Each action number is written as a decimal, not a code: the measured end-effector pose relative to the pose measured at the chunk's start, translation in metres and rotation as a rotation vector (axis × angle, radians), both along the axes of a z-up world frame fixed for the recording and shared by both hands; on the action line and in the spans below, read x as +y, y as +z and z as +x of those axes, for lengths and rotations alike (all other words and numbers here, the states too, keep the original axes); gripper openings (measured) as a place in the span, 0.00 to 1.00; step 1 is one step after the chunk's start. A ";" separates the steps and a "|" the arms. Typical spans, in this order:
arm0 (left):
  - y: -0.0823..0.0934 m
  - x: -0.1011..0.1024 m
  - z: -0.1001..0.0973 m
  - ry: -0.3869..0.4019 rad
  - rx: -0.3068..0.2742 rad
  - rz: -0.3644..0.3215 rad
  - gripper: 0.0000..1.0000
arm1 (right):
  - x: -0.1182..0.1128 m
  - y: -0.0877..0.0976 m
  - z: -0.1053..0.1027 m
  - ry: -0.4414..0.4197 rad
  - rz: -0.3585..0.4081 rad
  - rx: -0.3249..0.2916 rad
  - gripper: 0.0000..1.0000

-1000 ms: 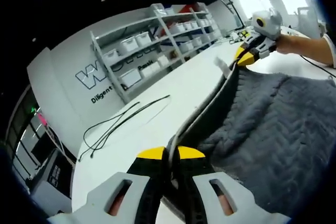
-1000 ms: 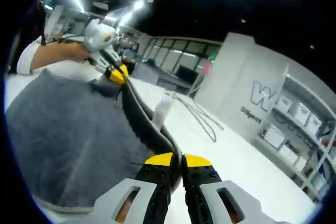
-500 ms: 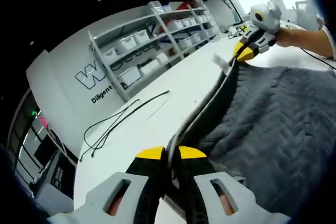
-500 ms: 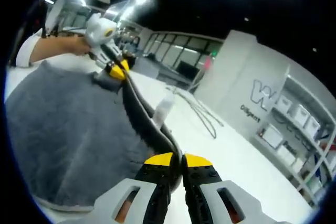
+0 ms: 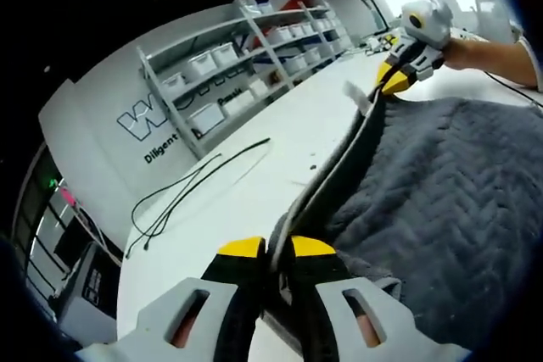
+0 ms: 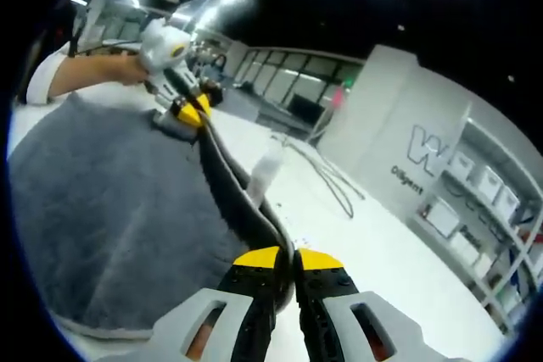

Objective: Open the folded towel by lifting each exposed corner and separating the folded layers until the towel lies flat within the target outline without major curled edges

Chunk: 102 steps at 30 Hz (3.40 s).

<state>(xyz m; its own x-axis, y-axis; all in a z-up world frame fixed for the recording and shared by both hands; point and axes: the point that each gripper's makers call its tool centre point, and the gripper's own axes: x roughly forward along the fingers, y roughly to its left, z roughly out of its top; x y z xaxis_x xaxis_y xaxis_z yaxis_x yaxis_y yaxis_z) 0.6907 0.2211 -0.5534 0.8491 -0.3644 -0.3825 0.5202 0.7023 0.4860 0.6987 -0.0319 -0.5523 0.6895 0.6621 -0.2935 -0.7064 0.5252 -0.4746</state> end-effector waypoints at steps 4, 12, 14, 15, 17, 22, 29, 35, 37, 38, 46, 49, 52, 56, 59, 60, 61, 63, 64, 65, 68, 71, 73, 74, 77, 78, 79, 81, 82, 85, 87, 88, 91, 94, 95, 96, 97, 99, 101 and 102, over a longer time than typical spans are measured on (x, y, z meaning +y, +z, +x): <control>-0.001 0.000 0.001 0.001 -0.002 0.003 0.12 | -0.001 -0.002 0.001 0.001 -0.004 0.004 0.03; -0.001 0.001 0.003 0.007 -0.006 0.004 0.12 | -0.001 -0.003 0.002 -0.001 -0.008 0.010 0.03; -0.002 0.002 0.004 0.009 -0.005 0.005 0.13 | -0.001 -0.004 0.002 -0.003 -0.013 0.013 0.03; -0.002 0.002 0.004 0.010 -0.007 0.007 0.14 | -0.002 -0.005 0.003 -0.006 -0.015 0.017 0.04; -0.002 0.003 0.004 0.013 -0.011 0.013 0.15 | -0.003 -0.005 0.003 -0.012 -0.020 0.016 0.04; -0.002 0.004 0.005 0.017 -0.014 0.018 0.19 | -0.006 -0.007 0.005 -0.024 -0.031 0.020 0.05; 0.001 0.006 0.007 0.026 -0.025 0.023 0.25 | -0.007 -0.008 0.009 -0.031 -0.037 0.014 0.10; 0.002 0.007 0.007 0.030 -0.023 0.018 0.30 | -0.006 -0.006 0.010 -0.028 -0.037 0.008 0.12; 0.002 0.008 0.007 0.032 -0.021 0.016 0.31 | -0.005 -0.006 0.010 -0.028 -0.039 0.004 0.13; 0.002 0.008 0.007 0.031 -0.021 0.012 0.31 | -0.005 -0.007 0.010 -0.028 -0.042 0.004 0.13; 0.009 0.008 0.005 0.022 -0.025 -0.022 0.37 | -0.004 -0.004 0.010 -0.025 -0.034 -0.007 0.17; 0.012 0.006 0.004 0.015 -0.024 -0.054 0.40 | -0.002 -0.004 0.008 -0.021 -0.025 -0.007 0.17; 0.014 0.004 0.002 -0.003 -0.010 -0.102 0.40 | 0.000 -0.002 0.005 -0.012 -0.008 -0.005 0.18; 0.013 0.001 -0.002 -0.017 0.011 -0.122 0.40 | 0.003 -0.003 0.002 0.004 0.024 0.031 0.17; 0.013 0.003 -0.003 -0.023 0.027 -0.144 0.38 | 0.003 -0.004 0.001 0.005 0.035 0.049 0.17; 0.013 0.003 -0.005 -0.029 0.034 -0.152 0.36 | 0.004 -0.006 0.000 0.008 0.038 0.060 0.17; 0.012 0.001 -0.006 -0.039 0.042 -0.161 0.33 | 0.005 -0.007 -0.001 0.012 0.043 0.076 0.17; 0.013 -0.001 -0.006 -0.048 0.052 -0.193 0.33 | 0.005 -0.008 -0.002 0.015 0.051 0.086 0.17; 0.012 -0.002 -0.005 -0.051 0.058 -0.207 0.33 | 0.006 -0.008 -0.002 0.015 0.057 0.092 0.17; 0.011 -0.004 -0.004 -0.055 0.064 -0.220 0.33 | 0.006 -0.009 -0.002 0.015 0.060 0.097 0.17; 0.007 -0.007 -0.003 -0.066 0.081 -0.247 0.35 | 0.005 -0.010 -0.001 0.018 0.083 0.121 0.17; 0.004 -0.010 -0.001 -0.068 0.094 -0.278 0.36 | 0.005 -0.013 0.000 0.013 0.114 0.164 0.19; 0.001 -0.011 0.000 -0.063 0.105 -0.280 0.38 | 0.004 -0.015 0.001 0.008 0.128 0.186 0.20; -0.001 -0.011 0.001 -0.059 0.109 -0.273 0.39 | 0.005 -0.016 0.001 0.012 0.137 0.200 0.22; -0.006 -0.008 0.004 -0.037 0.118 -0.277 0.41 | 0.006 -0.018 0.001 0.011 0.155 0.222 0.25; -0.006 -0.008 0.005 -0.031 0.123 -0.290 0.42 | 0.006 -0.018 0.001 0.009 0.156 0.227 0.25; -0.006 -0.008 0.005 -0.029 0.127 -0.304 0.42 | 0.006 -0.019 0.001 0.009 0.159 0.230 0.25; -0.007 -0.007 0.006 -0.019 0.139 -0.338 0.44 | 0.008 -0.018 0.000 0.014 0.179 0.245 0.26; -0.007 -0.006 0.007 -0.011 0.142 -0.351 0.46 | 0.009 -0.018 0.000 0.013 0.190 0.255 0.27; -0.010 -0.005 0.009 0.005 0.146 -0.357 0.50 | 0.013 -0.019 -0.006 0.024 0.201 0.275 0.29; -0.012 -0.007 0.010 0.009 0.148 -0.352 0.51 | 0.013 -0.022 -0.006 0.015 0.208 0.293 0.30; -0.012 -0.008 0.010 0.013 0.153 -0.363 0.53 | 0.013 -0.023 -0.005 0.011 0.216 0.307 0.30; -0.014 -0.010 0.012 0.021 0.152 -0.358 0.56 | 0.013 -0.026 -0.001 0.001 0.228 0.329 0.32; -0.016 -0.010 0.012 0.030 0.159 -0.366 0.60 | 0.014 -0.027 0.001 -0.004 0.253 0.355 0.34; -0.016 -0.008 0.014 0.040 0.162 -0.378 0.62 | 0.014 -0.028 0.002 -0.005 0.256 0.365 0.35; -0.017 -0.008 0.015 0.044 0.162 -0.384 0.63 | 0.014 -0.029 0.002 -0.006 0.257 0.371 0.36; -0.018 -0.007 0.016 0.050 0.167 -0.395 0.63 | 0.014 -0.030 0.002 -0.009 0.256 0.376 0.36; -0.019 -0.008 0.016 0.053 0.173 -0.406 0.65 | 0.014 -0.032 0.003 -0.011 0.252 0.379 0.37; -0.021 -0.009 0.015 0.056 0.181 -0.414 0.66 | 0.014 -0.033 0.004 -0.012 0.250 0.384 0.38; -0.023 -0.009 0.016 0.061 0.184 -0.415 0.67 | 0.015 -0.033 0.004 -0.011 0.251 0.387 0.38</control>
